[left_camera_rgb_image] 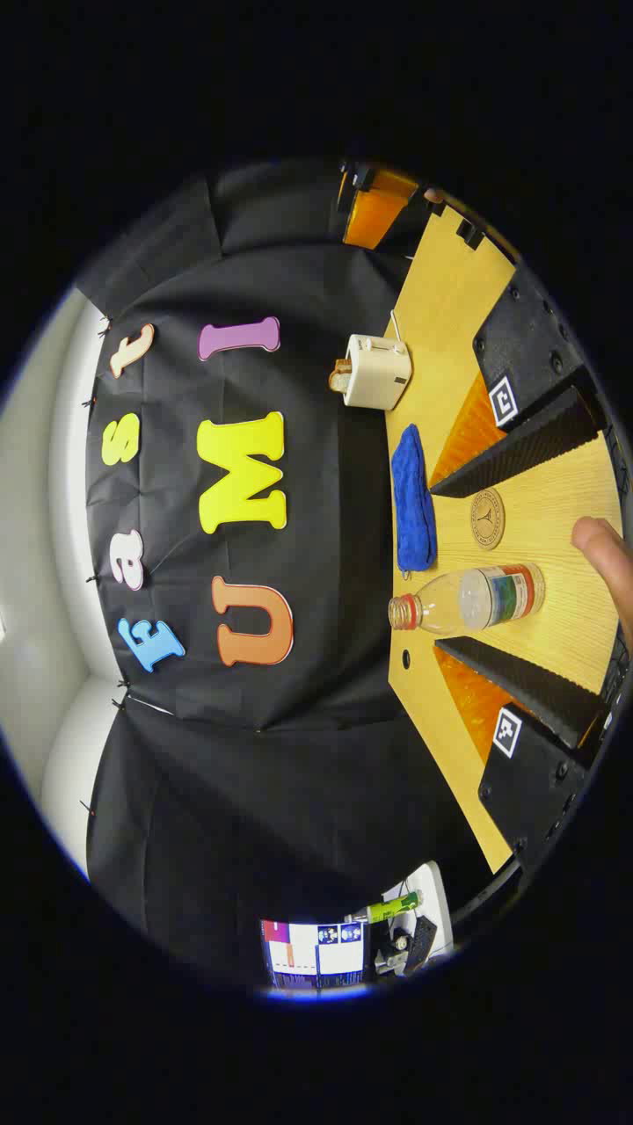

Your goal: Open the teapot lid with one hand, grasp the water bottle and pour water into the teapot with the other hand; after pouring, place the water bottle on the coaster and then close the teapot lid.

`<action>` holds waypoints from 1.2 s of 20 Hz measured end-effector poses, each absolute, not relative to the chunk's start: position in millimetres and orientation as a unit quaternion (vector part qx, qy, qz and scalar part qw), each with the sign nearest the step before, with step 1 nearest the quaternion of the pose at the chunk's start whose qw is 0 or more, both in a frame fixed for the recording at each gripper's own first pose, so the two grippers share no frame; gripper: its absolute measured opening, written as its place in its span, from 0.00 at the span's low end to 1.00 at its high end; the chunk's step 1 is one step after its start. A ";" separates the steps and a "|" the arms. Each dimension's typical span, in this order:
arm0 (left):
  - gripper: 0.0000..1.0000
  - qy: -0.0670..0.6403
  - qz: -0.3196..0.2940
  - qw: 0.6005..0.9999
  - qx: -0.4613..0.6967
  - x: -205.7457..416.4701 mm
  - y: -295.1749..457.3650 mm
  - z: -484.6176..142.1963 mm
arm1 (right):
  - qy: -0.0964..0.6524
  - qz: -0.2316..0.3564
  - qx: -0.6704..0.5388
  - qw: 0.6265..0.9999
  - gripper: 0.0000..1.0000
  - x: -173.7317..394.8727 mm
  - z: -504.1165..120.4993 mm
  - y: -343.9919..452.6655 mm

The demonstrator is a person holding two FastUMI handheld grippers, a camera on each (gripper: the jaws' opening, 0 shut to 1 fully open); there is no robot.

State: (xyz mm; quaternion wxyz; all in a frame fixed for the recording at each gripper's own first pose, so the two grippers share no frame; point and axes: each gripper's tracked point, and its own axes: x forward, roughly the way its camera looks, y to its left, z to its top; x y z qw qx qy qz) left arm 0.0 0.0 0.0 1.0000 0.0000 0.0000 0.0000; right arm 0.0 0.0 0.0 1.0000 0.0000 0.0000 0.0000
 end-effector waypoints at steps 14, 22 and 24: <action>1.00 0.013 0.000 1.000 -0.018 3.5 38.1 -7.0 | 0.036 -0.001 -0.010 0.999 0.96 14.4 -33.2 10.6; 1.00 0.013 -0.001 1.000 -0.017 7.4 41.0 -9.4 | 0.088 0.040 -0.018 0.995 0.95 42.7 -91.6 41.6; 0.99 0.017 -0.001 1.000 -0.018 9.4 41.5 -12.1 | 0.102 0.048 -0.023 0.993 0.96 54.9 -107.3 50.6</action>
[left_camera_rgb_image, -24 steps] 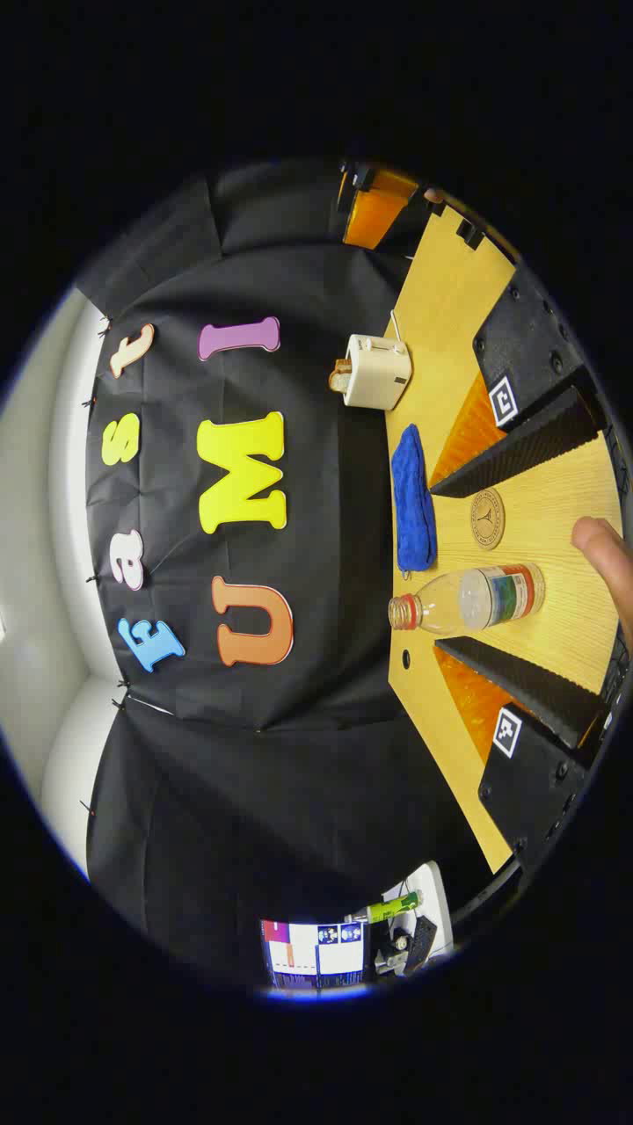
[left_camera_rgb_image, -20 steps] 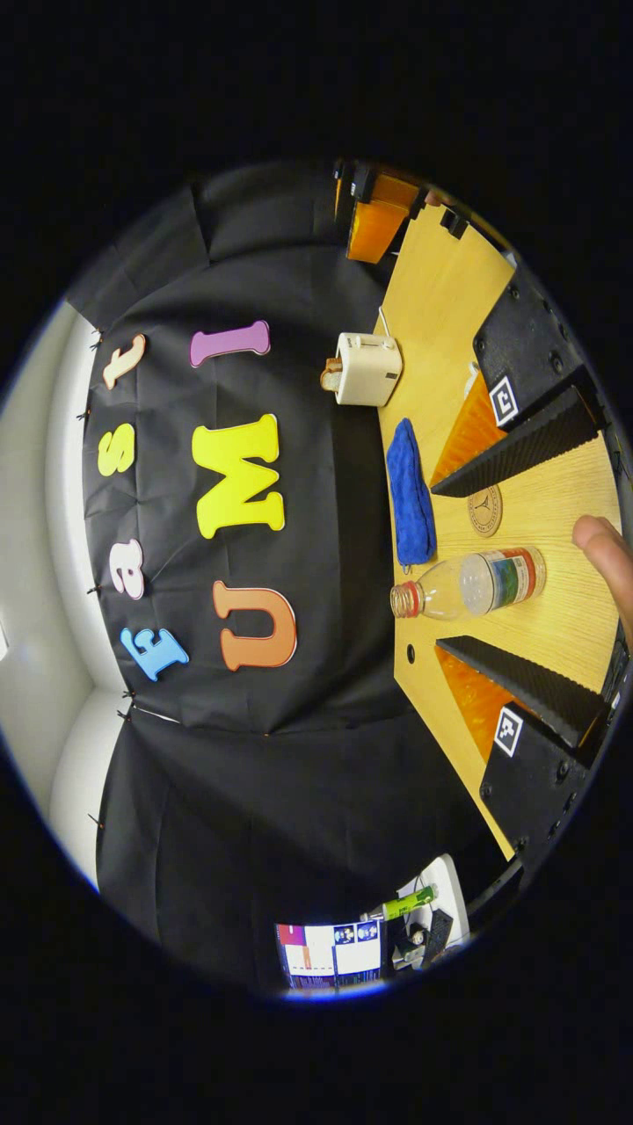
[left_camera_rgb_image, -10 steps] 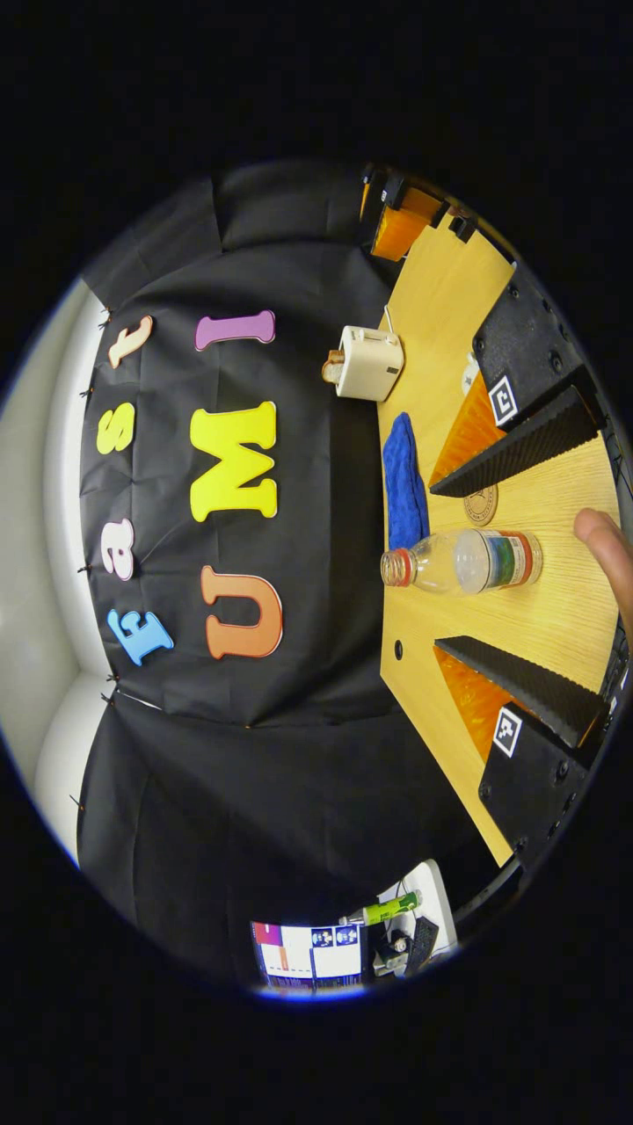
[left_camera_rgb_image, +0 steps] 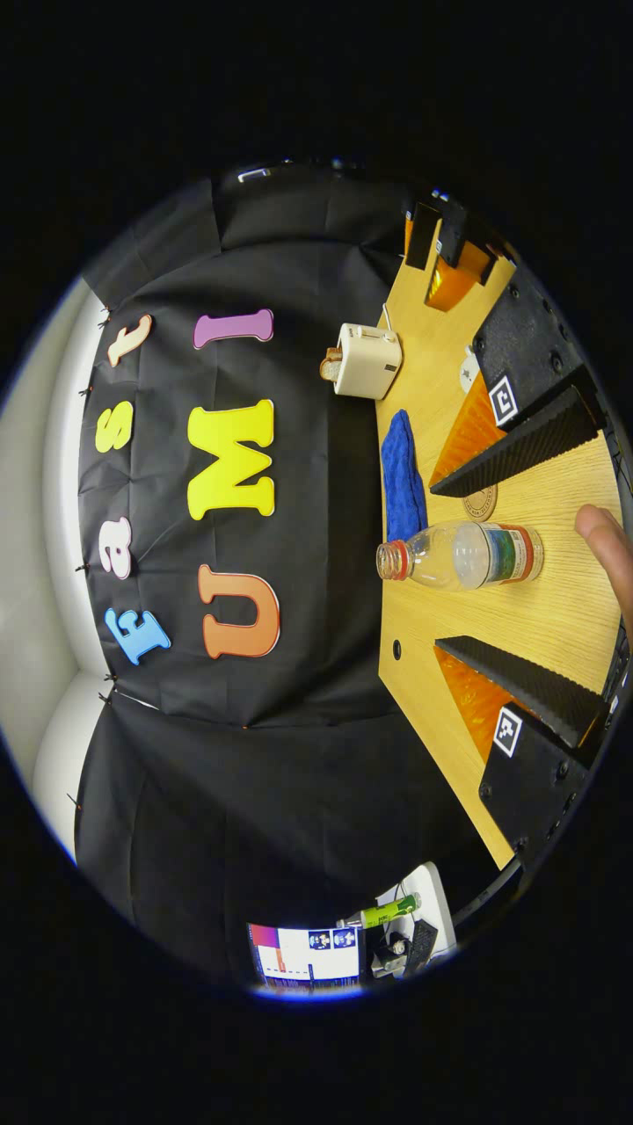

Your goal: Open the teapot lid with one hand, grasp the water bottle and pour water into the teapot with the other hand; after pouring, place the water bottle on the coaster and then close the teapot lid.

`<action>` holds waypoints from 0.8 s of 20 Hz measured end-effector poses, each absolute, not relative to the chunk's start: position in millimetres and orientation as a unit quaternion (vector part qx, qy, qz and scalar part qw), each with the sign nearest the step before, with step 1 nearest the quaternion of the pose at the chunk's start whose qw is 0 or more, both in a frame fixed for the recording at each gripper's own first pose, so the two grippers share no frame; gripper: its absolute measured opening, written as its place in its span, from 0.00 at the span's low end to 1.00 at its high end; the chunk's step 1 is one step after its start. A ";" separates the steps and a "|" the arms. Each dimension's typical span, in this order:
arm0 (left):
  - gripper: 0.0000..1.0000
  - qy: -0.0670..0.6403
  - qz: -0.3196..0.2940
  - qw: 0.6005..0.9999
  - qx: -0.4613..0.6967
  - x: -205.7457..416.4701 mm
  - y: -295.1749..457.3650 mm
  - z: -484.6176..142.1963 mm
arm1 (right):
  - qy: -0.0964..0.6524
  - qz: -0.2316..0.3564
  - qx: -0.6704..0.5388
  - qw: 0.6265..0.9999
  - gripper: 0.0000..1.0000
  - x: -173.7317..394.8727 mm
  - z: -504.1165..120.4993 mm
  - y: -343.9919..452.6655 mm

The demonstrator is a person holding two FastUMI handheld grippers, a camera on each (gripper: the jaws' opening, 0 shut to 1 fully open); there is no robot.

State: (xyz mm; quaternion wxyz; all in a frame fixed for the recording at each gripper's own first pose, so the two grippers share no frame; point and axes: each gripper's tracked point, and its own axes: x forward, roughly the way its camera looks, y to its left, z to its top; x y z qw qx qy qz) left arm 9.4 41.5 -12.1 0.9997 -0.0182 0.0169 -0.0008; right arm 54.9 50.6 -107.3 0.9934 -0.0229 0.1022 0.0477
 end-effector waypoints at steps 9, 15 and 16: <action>1.00 0.036 0.014 0.999 -0.006 12.6 48.6 -23.7 | 0.128 0.068 -0.020 0.989 0.93 99.7 -141.5 91.1; 1.00 0.037 0.011 0.999 -0.006 14.0 48.8 -24.9 | 0.147 0.072 -0.035 0.986 0.58 116.2 -162.9 109.9; 1.00 0.038 0.011 0.999 -0.008 14.2 50.2 -25.3 | 0.154 0.076 -0.032 0.985 0.47 118.1 -168.1 110.9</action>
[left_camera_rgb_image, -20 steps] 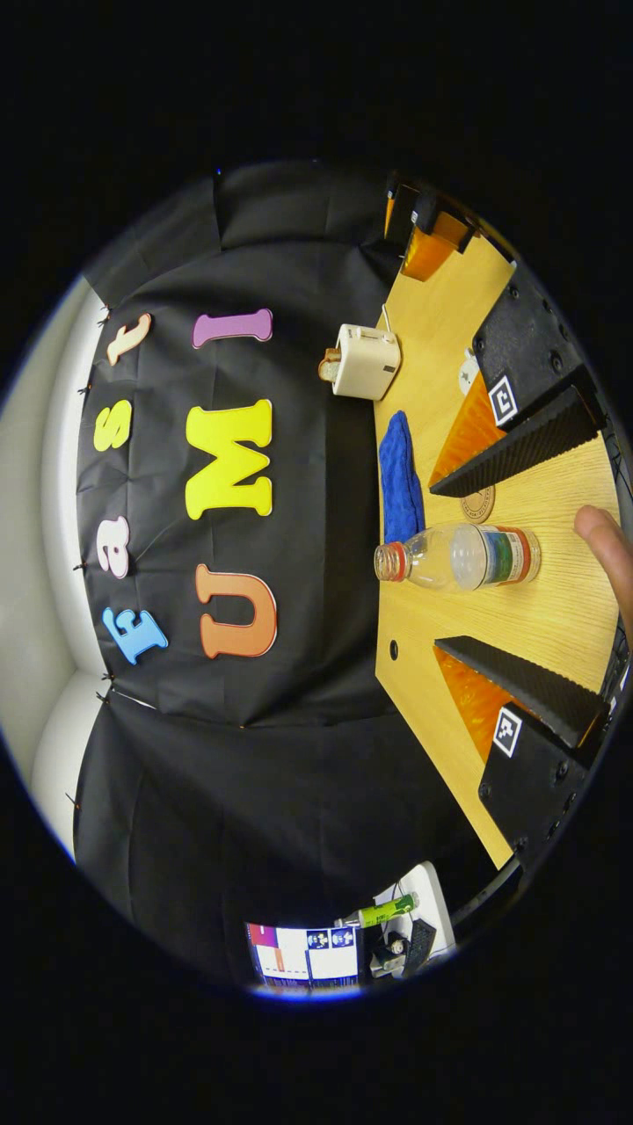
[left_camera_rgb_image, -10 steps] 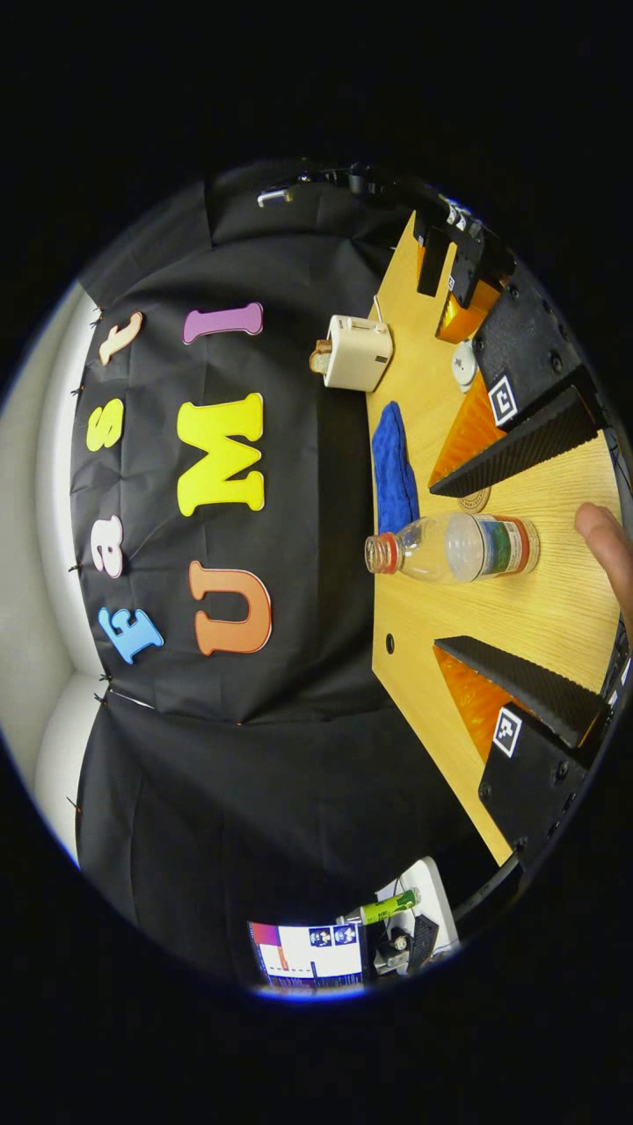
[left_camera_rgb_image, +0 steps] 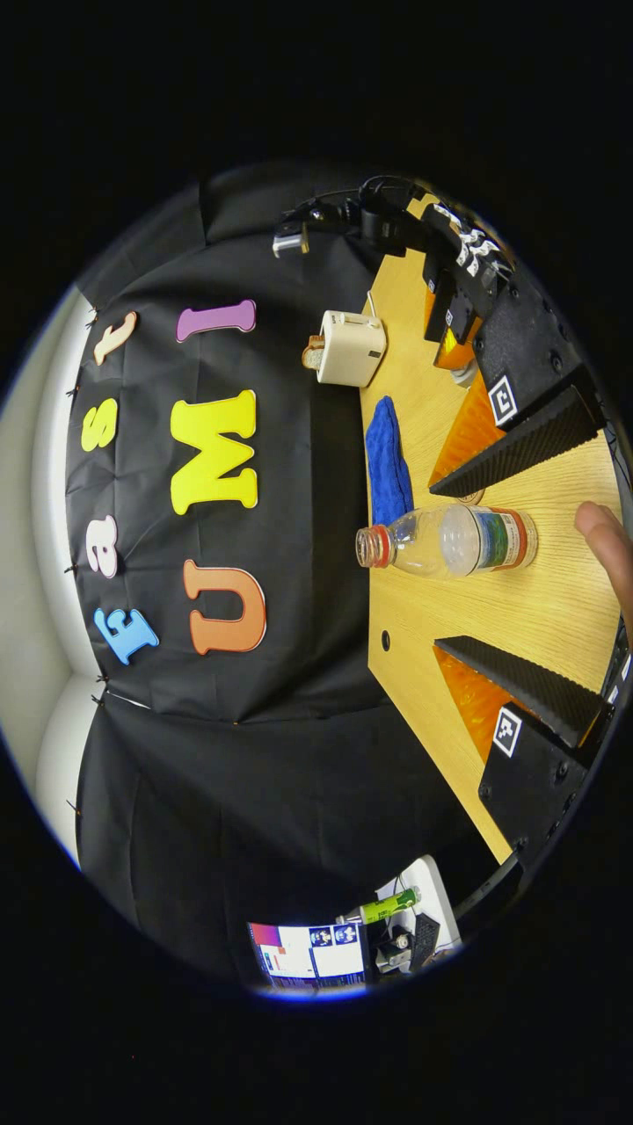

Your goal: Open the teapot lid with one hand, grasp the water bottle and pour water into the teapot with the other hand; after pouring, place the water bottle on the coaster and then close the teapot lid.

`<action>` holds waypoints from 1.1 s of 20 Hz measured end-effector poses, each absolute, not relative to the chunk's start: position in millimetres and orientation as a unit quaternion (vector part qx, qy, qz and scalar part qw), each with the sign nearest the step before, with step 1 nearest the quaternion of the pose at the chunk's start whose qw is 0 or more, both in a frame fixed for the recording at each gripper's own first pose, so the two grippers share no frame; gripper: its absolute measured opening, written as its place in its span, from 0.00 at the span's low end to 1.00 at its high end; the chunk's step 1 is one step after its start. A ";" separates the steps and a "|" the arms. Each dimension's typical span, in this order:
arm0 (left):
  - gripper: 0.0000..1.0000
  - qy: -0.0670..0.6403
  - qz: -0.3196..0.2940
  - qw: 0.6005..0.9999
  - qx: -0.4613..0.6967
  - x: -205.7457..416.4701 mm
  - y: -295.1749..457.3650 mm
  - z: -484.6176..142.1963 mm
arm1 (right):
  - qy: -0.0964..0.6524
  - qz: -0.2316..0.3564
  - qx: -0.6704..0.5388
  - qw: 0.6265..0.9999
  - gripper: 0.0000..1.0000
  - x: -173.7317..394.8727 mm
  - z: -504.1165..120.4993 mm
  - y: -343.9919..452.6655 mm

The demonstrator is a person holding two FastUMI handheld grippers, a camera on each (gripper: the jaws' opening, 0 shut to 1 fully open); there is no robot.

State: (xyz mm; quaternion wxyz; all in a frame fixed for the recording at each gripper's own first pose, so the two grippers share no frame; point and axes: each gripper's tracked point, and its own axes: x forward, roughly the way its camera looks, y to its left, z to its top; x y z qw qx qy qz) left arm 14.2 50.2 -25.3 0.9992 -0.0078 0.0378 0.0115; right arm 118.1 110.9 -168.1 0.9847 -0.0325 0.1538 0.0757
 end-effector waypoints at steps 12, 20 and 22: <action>1.00 0.047 -0.012 0.999 -0.004 19.7 38.0 -34.6 | 0.141 0.108 -0.049 0.983 0.01 125.9 -169.9 121.0; 1.00 0.057 -0.035 0.997 -0.024 23.9 32.9 -45.9 | 0.111 0.112 -0.041 0.987 0.01 118.2 -138.5 122.1; 1.00 0.059 -0.040 0.997 -0.026 28.8 31.8 -50.5 | 0.104 0.115 -0.040 0.987 0.01 111.8 -128.7 119.9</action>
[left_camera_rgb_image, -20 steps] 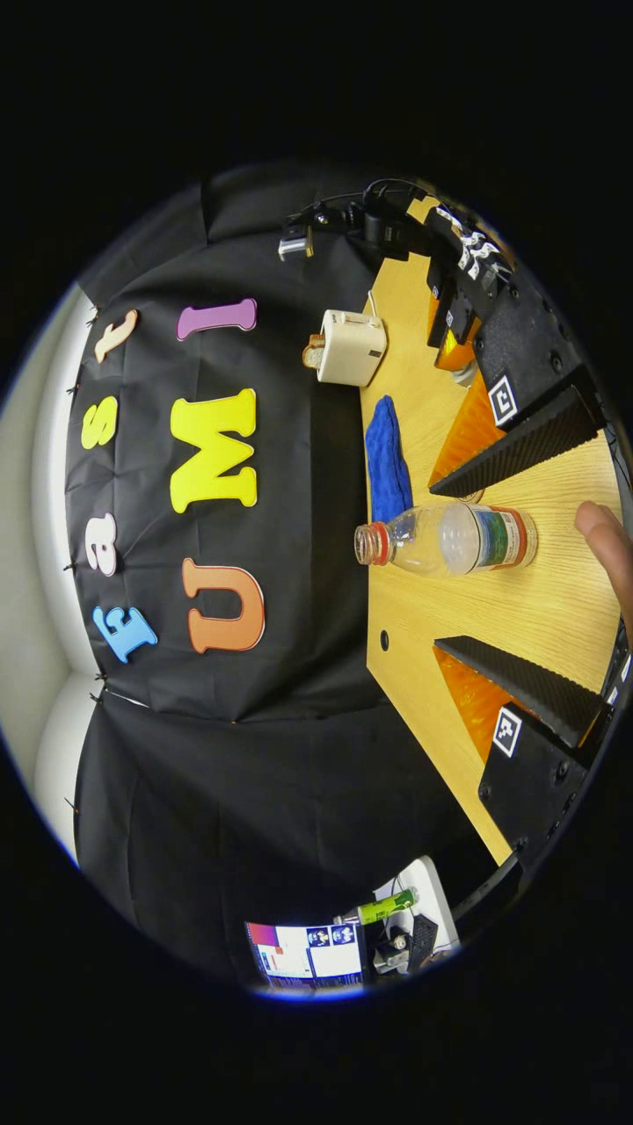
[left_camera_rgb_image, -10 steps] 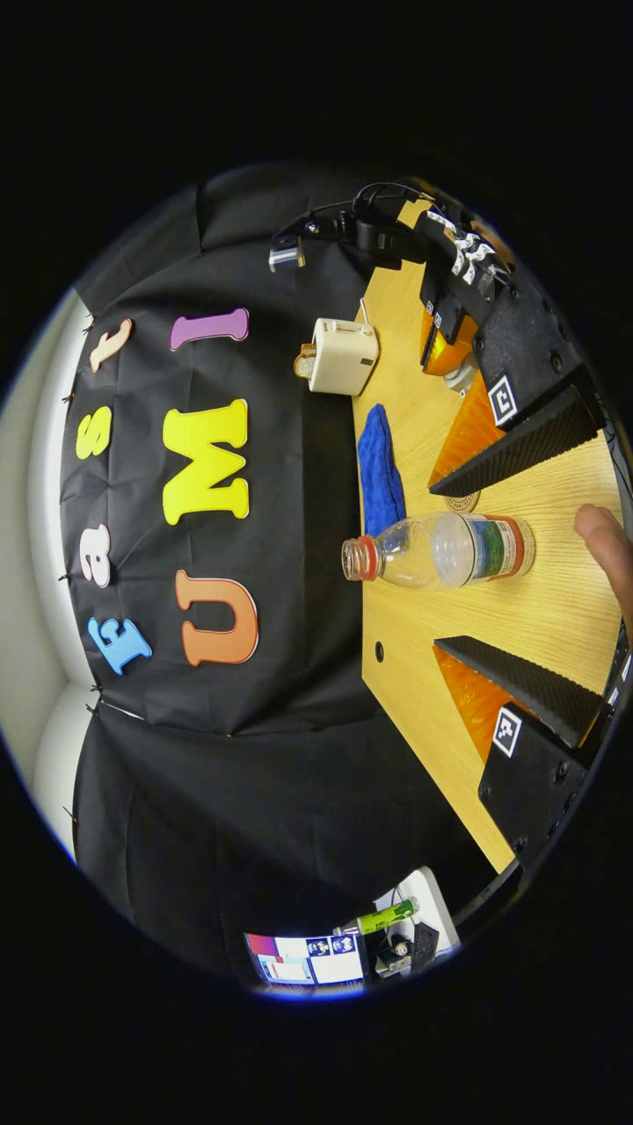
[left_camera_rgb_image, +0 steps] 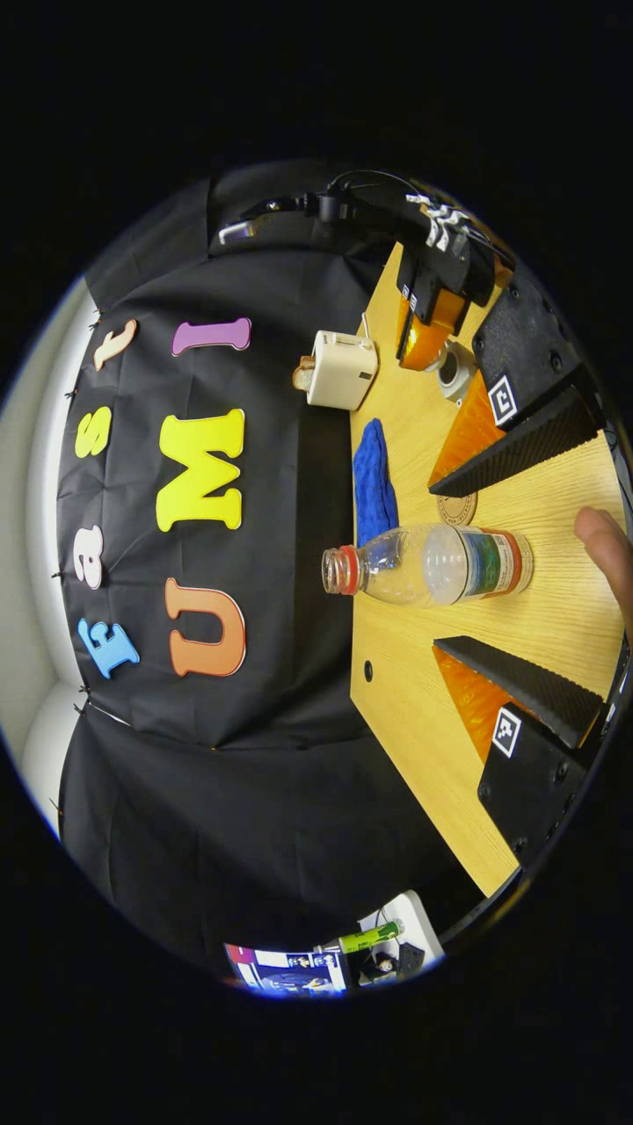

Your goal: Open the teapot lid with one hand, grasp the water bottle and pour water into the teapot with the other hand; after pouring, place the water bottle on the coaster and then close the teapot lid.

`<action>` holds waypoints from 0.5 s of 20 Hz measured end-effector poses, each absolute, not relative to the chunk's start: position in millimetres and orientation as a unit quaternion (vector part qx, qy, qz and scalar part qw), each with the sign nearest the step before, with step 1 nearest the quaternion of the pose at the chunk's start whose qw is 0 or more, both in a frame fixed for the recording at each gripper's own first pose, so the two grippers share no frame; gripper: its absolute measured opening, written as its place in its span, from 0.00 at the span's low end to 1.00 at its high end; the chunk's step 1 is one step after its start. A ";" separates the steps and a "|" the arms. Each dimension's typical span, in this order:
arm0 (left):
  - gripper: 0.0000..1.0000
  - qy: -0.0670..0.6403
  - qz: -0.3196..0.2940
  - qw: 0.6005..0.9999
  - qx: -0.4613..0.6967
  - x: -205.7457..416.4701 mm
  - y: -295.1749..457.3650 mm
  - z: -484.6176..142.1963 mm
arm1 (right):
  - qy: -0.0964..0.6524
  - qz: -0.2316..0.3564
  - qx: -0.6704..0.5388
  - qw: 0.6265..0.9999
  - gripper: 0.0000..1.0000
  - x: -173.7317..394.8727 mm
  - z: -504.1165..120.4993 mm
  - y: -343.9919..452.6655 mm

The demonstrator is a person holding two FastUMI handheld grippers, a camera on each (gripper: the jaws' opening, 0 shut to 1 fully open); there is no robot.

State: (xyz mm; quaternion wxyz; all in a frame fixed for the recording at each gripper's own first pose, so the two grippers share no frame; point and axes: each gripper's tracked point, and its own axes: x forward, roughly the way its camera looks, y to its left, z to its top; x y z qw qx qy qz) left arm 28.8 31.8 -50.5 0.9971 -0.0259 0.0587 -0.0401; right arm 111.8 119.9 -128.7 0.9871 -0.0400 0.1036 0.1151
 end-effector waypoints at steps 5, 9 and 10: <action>1.00 0.060 -0.051 0.997 -0.023 40.2 22.8 -64.1 | 0.090 0.112 -0.046 0.989 0.01 98.7 -113.5 104.6; 1.00 0.056 -0.052 0.997 -0.015 48.3 17.0 -73.3 | 0.089 0.103 -0.039 0.990 0.01 91.6 -109.2 85.1; 1.00 0.049 -0.053 0.997 -0.015 50.5 15.5 -74.5 | 0.089 0.102 -0.037 0.990 0.01 91.4 -109.5 80.1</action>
